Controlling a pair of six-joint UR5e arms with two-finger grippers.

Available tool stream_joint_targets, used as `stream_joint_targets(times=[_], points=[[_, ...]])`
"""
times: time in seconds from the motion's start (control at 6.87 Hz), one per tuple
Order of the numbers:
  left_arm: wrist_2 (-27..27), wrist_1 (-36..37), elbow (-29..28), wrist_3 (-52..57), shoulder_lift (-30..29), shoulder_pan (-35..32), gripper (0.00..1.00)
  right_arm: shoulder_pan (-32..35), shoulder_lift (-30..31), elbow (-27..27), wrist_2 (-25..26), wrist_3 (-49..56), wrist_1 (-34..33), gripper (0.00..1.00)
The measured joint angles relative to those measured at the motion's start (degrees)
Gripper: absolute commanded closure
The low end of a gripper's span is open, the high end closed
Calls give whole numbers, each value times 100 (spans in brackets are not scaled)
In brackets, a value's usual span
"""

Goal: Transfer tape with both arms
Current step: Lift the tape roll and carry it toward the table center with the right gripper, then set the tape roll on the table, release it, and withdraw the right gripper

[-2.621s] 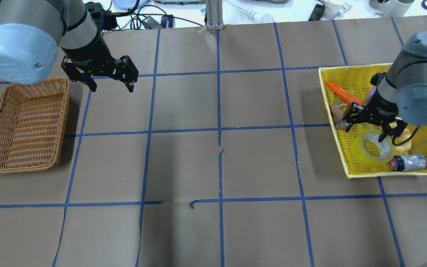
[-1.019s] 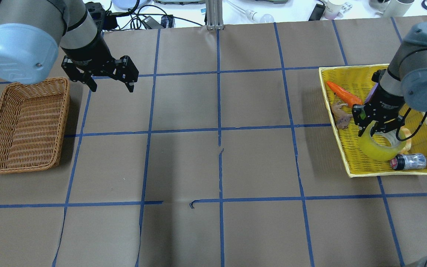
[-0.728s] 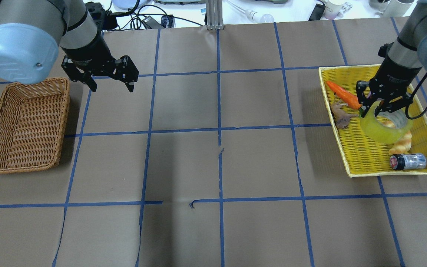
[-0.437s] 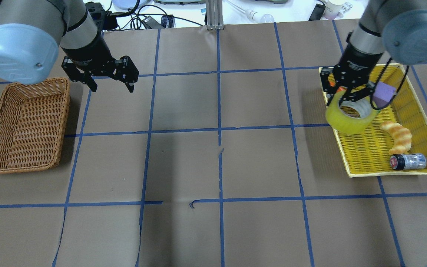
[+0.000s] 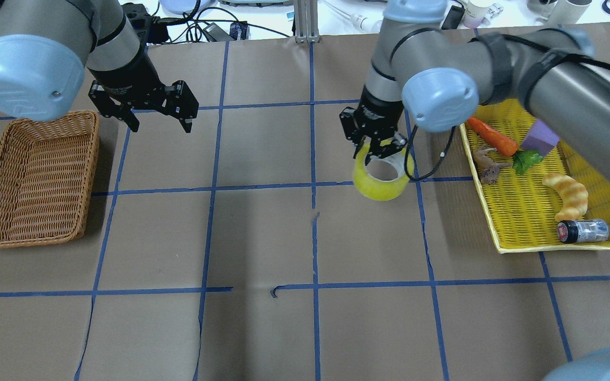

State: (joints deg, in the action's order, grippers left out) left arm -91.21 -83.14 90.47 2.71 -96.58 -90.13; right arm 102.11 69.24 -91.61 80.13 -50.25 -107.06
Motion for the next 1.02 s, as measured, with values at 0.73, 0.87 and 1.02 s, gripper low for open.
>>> stream_joint_targets(times=[0.73, 0.87, 1.02], points=[[0, 0, 6, 9, -18, 4, 0, 1233, -983, 12, -560, -2008, -1535, 34], [4, 2, 6, 6, -23, 4, 0, 1273, -1002, 7, -567, -2051, -1554, 0], [40, 6, 6, -4, -29, 4, 0, 1282, -979, 17, -537, -2056, -1560, 0]])
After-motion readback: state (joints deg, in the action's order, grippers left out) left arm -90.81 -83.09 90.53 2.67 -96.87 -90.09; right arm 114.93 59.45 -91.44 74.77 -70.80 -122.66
